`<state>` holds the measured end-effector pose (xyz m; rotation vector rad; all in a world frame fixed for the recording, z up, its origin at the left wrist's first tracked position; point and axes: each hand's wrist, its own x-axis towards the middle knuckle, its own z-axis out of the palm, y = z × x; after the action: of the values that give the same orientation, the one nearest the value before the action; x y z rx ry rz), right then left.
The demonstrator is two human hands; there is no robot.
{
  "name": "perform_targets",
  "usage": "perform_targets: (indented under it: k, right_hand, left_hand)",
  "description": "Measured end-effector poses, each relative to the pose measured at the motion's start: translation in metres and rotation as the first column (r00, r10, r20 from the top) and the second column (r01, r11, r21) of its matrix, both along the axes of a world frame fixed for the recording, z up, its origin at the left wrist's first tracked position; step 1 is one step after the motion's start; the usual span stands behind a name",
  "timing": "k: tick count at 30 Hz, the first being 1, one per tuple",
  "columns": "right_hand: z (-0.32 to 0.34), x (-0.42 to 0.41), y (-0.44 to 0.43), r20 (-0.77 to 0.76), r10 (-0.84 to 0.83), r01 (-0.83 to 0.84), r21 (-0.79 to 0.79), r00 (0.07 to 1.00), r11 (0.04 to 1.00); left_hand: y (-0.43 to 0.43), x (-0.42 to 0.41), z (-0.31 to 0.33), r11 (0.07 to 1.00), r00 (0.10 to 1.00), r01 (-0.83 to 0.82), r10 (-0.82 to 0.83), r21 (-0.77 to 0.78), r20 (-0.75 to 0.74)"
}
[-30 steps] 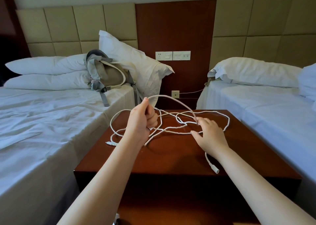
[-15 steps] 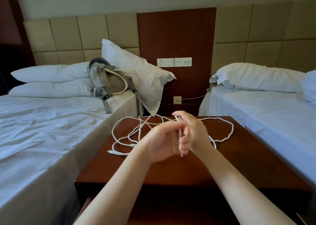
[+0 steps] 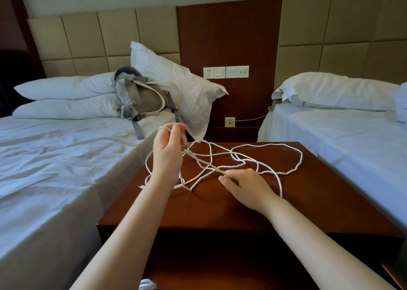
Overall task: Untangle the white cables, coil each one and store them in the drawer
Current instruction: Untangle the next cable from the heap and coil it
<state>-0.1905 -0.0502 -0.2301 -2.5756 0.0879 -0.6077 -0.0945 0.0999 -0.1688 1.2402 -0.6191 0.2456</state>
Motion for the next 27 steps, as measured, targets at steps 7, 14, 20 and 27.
perform_targets:
  k: [7, 14, 20, 27]
  right_hand:
    - [0.0, -0.009, 0.006, -0.132, 0.041, -0.068, -0.209, 0.99, 0.975]
    - [-0.005, -0.009, -0.001, 0.183, 0.024, 0.021, -0.238, 0.983, 0.971]
    - [-0.008, 0.001, -0.007, 0.619, -0.025, 0.142, -0.141, 0.785, 0.98]
    - [-0.002, -0.003, -0.012, 0.724, -0.139, 0.172, 0.028, 0.675, 0.985]
  left_hand:
    - [-0.008, -0.009, 0.005, 0.991, 1.0, 0.004, -0.008, -0.134, -0.03]
    - [-0.006, 0.0, -0.007, 0.961, 0.962, -0.235, 0.209, 0.146, 0.176]
    - [-0.002, 0.0, -0.023, 0.843, 0.905, -0.3, 0.104, 0.447, 0.411]
    - [-0.022, -0.021, -0.027, 0.701, 0.936, -0.152, -0.124, 0.696, 0.329]
